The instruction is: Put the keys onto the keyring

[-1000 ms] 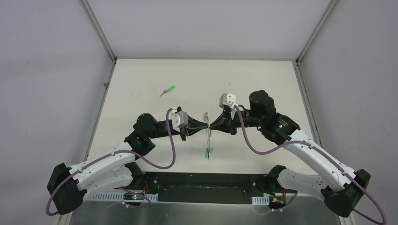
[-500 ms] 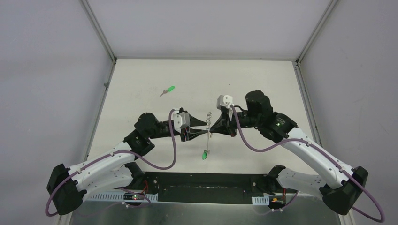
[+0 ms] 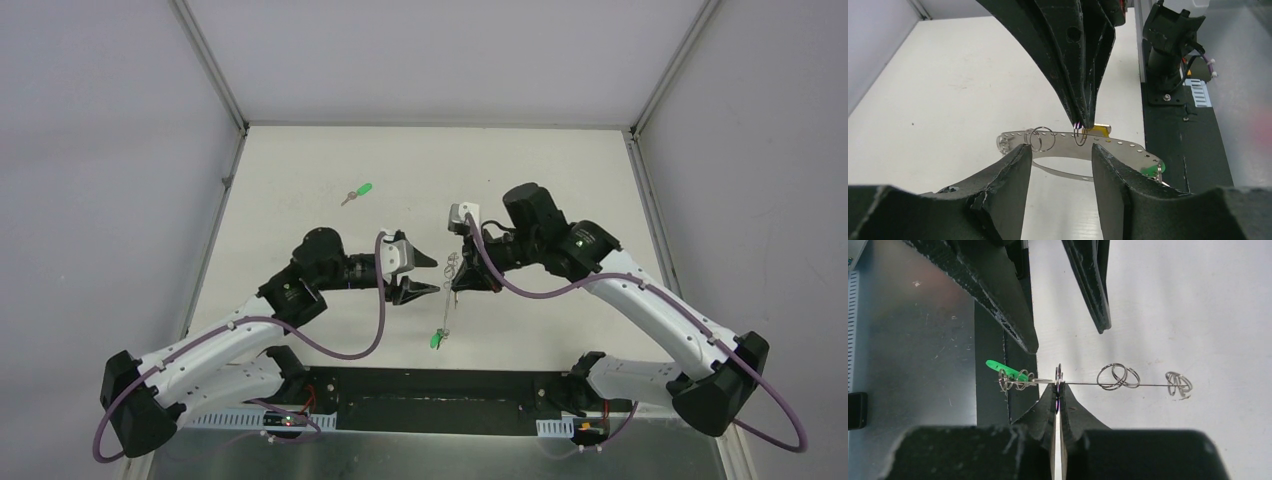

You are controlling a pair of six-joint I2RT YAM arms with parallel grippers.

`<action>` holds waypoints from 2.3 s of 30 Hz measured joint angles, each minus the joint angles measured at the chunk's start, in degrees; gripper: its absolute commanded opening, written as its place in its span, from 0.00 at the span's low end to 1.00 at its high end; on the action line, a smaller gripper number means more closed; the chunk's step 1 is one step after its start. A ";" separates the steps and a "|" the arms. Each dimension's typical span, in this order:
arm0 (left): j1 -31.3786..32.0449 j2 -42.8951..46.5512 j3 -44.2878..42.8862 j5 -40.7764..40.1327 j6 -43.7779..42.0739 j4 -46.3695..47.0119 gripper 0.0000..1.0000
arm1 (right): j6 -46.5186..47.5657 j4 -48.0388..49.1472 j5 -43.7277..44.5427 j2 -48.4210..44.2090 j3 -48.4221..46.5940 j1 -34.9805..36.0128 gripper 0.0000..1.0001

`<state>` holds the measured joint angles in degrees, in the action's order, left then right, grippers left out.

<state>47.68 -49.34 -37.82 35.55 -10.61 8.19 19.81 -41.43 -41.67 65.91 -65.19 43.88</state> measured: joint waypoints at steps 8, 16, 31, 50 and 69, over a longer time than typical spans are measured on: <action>0.02 -5.55 -3.13 2.56 -0.70 -4.37 0.38 | -0.13 -6.49 0.83 4.72 -4.55 0.00 0.00; 0.00 -10.03 -4.85 6.95 0.04 -4.52 0.19 | -0.92 -9.42 1.38 7.45 -5.84 0.00 0.00; 0.00 -11.91 -4.85 8.55 0.94 -3.80 0.11 | -1.55 -9.53 1.40 7.61 -5.84 0.04 0.00; 0.02 -12.52 -4.81 7.93 1.68 -3.39 0.00 | -4.87 -3.04 3.56 3.76 -2.80 -0.17 0.67; 0.02 -2.93 6.19 -0.13 10.21 17.81 0.00 | -28.17 22.58 -2.69 -7.65 6.99 -9.64 0.46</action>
<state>47.70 -52.27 -31.64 35.42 -0.40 26.00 -8.36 -18.85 -44.36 58.26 -58.19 34.24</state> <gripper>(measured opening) 0.010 0.490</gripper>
